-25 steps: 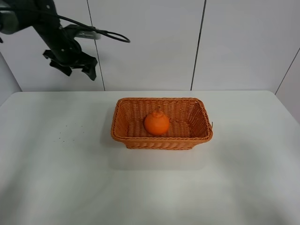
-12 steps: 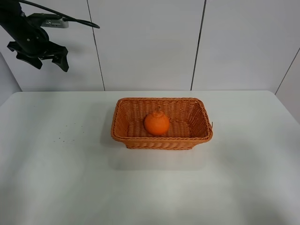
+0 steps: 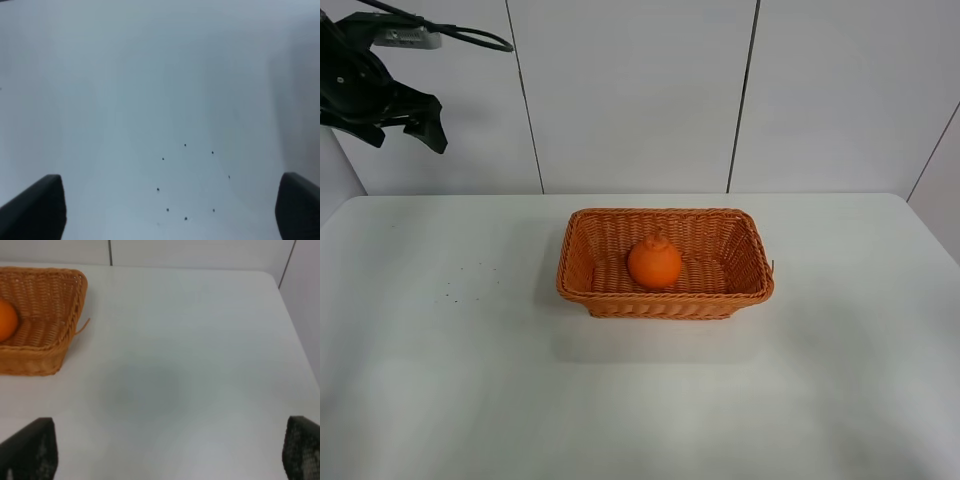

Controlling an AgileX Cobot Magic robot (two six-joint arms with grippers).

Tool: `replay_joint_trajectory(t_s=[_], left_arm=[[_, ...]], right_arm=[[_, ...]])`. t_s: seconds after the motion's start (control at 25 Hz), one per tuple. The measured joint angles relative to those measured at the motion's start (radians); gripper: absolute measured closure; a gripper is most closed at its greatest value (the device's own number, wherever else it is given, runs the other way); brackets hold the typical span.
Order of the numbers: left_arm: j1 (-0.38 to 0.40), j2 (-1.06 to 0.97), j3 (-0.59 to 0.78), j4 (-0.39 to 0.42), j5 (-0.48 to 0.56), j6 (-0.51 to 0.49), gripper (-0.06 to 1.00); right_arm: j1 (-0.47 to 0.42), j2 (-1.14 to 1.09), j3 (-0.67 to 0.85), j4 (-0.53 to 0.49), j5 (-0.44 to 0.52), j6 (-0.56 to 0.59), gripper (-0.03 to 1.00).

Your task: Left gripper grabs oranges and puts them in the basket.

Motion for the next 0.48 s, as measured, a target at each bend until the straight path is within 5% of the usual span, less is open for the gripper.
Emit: replay_joint_trajectory(t_s=[0.48], left_arm=[[0.0,-0.511,0.565,0.0,-0.268,0.0,0.01]], right_arm=[[0.0,0.0,0.0,0.0,0.0,0.0,0.27]])
